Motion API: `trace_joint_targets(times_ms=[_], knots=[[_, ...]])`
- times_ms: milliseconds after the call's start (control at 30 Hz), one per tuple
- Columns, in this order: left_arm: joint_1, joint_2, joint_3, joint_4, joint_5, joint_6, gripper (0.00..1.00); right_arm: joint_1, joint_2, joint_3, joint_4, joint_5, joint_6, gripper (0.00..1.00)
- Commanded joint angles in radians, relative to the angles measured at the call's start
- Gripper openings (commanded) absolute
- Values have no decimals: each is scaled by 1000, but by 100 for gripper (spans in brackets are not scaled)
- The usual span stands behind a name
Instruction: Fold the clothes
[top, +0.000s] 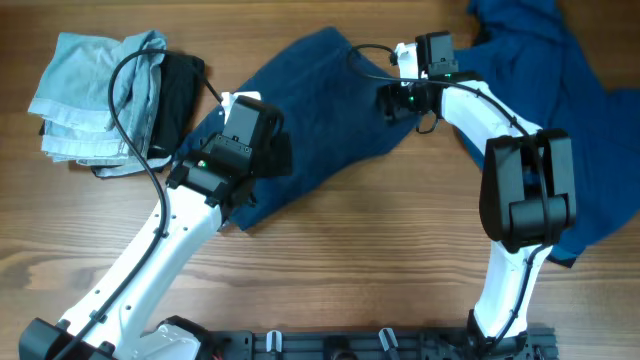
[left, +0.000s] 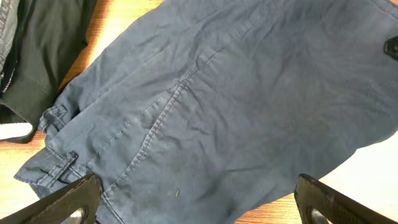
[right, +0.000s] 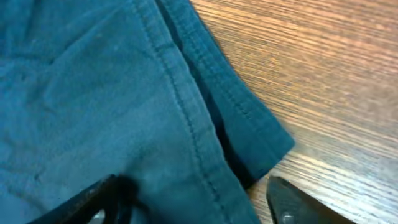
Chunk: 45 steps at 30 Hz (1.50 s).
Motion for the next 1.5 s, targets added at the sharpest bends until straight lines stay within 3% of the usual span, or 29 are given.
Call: trace_joint_targets(times_ms=[0,33,100,233,367,567,700,933,1067,1133,1167,1233,1333,1400,1467], knots=[[-3,10,18,3,9,15,100,5,17,4,-11,-25,3,64],[-3,10,18,3,9,15,100,5,17,4,-18,-24,3,60],[-3,10,18,3,10,15,100,5,17,4,-28,-24,10,40],[-3,10,18,3,10,15,100,5,17,4,-50,-23,73,17],[-3,10,18,3,10,15,100,5,16,4,-98,12,157,4],[-3,10,18,4,9,15,100,5,2,5,-214,140,233,4],[-3,10,18,8,10,12,100,-10,-69,5,-313,222,364,4],[-3,10,18,7,10,12,99,-91,-173,5,-724,292,815,4],[-3,11,16,6,21,12,100,-91,-174,4,-761,295,799,4],[-3,11,16,7,21,12,100,-91,-175,5,-631,214,566,4],[-2,11,16,7,20,12,100,-91,-177,5,-550,137,431,11],[5,11,16,4,20,11,100,-91,-179,10,-377,-25,218,41],[49,13,13,-16,9,-60,100,-90,-179,13,-187,-96,159,70],[141,36,2,-19,9,-139,100,-73,-176,13,-63,-95,159,75],[217,90,3,21,26,-142,100,-61,-176,17,-42,-95,160,76]])
